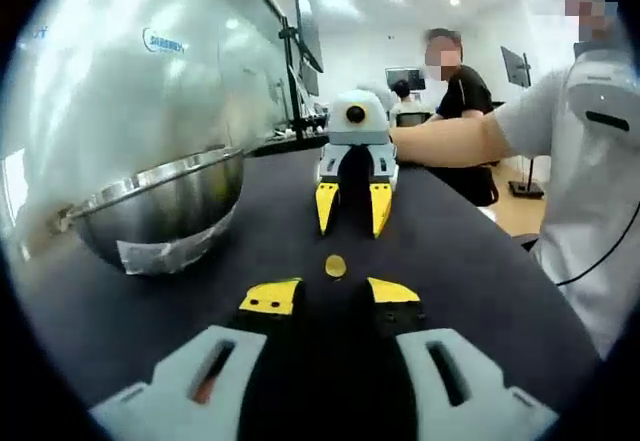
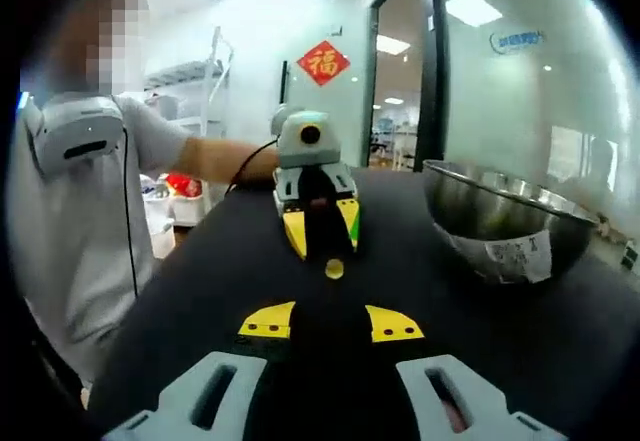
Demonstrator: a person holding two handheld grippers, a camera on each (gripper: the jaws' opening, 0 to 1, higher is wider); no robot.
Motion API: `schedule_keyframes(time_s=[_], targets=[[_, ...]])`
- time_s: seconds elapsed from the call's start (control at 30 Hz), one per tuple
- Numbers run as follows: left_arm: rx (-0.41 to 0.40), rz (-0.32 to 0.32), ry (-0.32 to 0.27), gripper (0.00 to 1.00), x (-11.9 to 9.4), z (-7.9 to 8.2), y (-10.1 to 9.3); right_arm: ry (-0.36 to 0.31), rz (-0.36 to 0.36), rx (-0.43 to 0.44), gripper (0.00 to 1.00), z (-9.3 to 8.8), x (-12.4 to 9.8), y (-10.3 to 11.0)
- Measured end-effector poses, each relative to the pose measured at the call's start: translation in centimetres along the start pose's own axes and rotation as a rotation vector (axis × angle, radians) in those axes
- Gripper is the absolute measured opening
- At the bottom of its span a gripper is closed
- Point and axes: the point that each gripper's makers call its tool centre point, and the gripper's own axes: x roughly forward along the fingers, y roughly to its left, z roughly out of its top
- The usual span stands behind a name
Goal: Pick candy and put bowl
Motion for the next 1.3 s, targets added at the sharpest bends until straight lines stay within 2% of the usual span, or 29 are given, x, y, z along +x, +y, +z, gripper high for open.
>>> schedule_keyframes(time_s=[0.2, 0.33, 0.63, 1.3], targets=[[-0.003, -0.025, 0.006, 0.06, 1.0, 0.1, -0.1, -0.005, 0.030, -0.022, 0.17, 0.8, 2.2, -0.3], [-0.002, -0.028, 0.002, 0.06, 0.9, 0.2, -0.1, -0.002, 0.035, -0.037, 0.04, 1.1, 3.0, -0.3], [0.003, -0.039, -0.002, 0.00, 0.8, 0.2, -0.3, -0.008, 0.039, -0.049, 0.03, 1.2, 3.3, 0.0], [0.039, -0.042, -0.006, 0.00, 0.8, 0.4, 0.0, -0.009, 0.034, -0.065, 0.02, 1.4, 3.2, 0.2]])
